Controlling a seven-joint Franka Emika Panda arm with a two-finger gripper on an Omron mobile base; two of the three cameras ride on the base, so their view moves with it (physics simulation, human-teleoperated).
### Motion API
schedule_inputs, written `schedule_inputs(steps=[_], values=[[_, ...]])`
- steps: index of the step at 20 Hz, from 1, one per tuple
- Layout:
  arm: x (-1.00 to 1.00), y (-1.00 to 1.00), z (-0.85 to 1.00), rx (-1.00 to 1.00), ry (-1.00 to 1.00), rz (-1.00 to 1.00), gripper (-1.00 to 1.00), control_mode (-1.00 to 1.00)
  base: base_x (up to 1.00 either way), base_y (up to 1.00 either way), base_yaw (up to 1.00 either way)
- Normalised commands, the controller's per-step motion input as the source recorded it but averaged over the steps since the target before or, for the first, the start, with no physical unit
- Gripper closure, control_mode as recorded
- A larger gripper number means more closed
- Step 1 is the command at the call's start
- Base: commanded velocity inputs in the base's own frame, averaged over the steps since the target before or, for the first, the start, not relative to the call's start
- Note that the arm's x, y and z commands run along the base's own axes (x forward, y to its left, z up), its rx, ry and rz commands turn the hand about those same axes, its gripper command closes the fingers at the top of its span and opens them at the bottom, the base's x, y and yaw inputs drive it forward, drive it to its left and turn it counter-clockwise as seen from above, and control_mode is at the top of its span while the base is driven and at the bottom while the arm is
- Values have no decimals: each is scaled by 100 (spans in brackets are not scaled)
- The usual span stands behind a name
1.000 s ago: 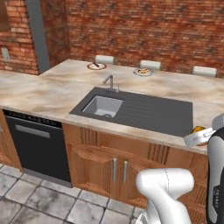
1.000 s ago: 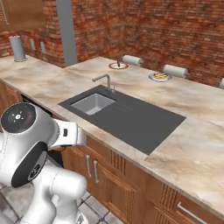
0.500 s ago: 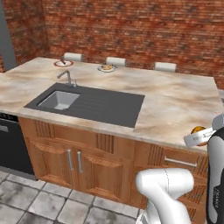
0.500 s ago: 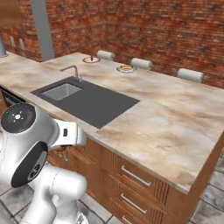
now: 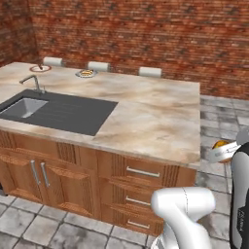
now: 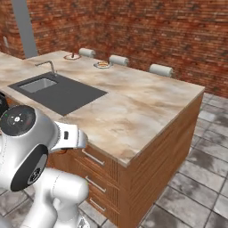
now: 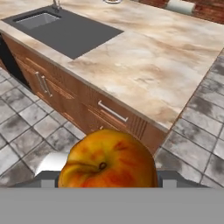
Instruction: Pick up the peach and tangerine from the fridge and place one fruit on each plate on the dining counter.
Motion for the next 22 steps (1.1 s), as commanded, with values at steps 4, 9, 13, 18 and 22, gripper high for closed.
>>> schedule_inputs(steps=[4, 9, 13, 18, 22], values=[[0, 0, 0, 0, 0, 0, 100, 100, 22, -100, 2], [0, 0, 0, 0, 0, 0, 100, 100, 43, -100, 15], [0, 0, 0, 0, 0, 0, 100, 100, 57, -98, 29], [0, 0, 0, 0, 0, 0, 100, 100, 59, -94, 33], [0, 0, 0, 0, 0, 0, 100, 100, 56, -97, 31]])
